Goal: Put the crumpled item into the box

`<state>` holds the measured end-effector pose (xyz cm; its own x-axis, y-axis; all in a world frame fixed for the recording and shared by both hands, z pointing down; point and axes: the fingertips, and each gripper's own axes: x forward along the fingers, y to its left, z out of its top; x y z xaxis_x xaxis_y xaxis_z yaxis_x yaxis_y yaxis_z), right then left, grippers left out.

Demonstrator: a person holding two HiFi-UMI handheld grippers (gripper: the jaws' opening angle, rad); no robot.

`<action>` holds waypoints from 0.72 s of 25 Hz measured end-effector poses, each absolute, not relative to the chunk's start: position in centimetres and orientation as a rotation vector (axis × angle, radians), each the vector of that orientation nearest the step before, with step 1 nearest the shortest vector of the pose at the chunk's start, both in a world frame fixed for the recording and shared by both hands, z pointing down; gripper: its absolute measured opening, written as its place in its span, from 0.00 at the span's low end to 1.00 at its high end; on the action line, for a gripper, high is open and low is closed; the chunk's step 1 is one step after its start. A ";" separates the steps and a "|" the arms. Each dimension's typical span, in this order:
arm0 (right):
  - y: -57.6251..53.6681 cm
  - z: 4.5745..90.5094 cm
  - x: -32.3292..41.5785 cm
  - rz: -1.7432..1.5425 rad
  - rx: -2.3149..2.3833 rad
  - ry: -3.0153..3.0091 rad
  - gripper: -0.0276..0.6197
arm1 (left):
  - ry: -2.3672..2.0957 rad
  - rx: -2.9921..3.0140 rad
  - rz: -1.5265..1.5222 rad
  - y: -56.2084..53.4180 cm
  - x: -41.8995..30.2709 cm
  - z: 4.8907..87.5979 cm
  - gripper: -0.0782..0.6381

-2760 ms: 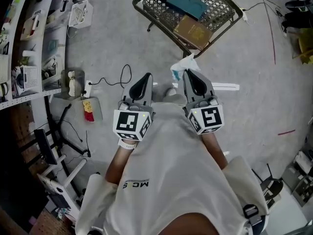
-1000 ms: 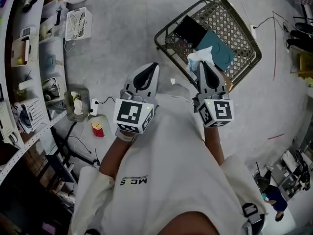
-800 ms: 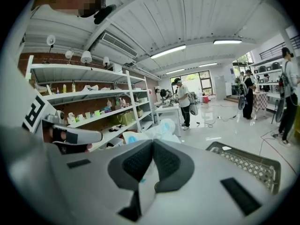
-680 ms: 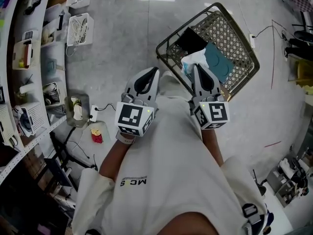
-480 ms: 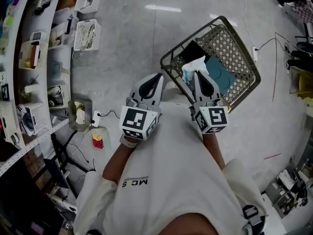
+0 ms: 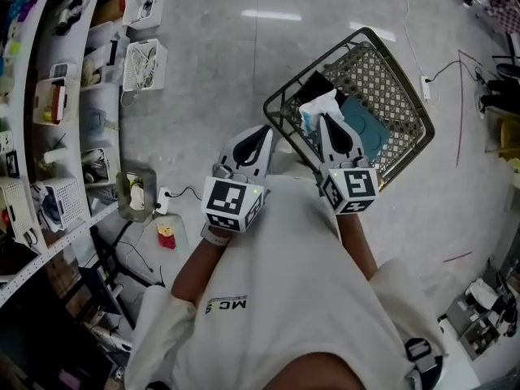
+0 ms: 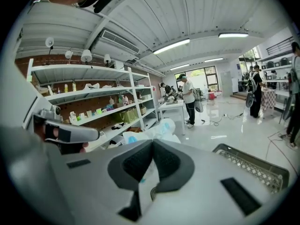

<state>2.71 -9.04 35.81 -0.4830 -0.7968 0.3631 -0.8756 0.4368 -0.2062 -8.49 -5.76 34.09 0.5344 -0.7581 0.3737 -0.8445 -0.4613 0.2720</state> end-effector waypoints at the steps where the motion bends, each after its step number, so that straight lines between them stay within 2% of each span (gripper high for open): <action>1: -9.2 36.2 3.0 0.552 1.467 -2.463 0.07 | -1.299 2.354 0.285 -5.8 -8.2 34.3 0.14; 18: -12.3 44.8 7.1 0.621 1.526 -2.289 0.07 | -1.200 2.335 0.392 -7.7 -5.0 38.2 0.14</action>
<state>7.09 -12.34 44.75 -0.3783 -0.7863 0.4885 -0.9254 0.3349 -0.1775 -5.00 -7.71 38.17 0.5740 -0.6799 0.4564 -0.8182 -0.4988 0.2860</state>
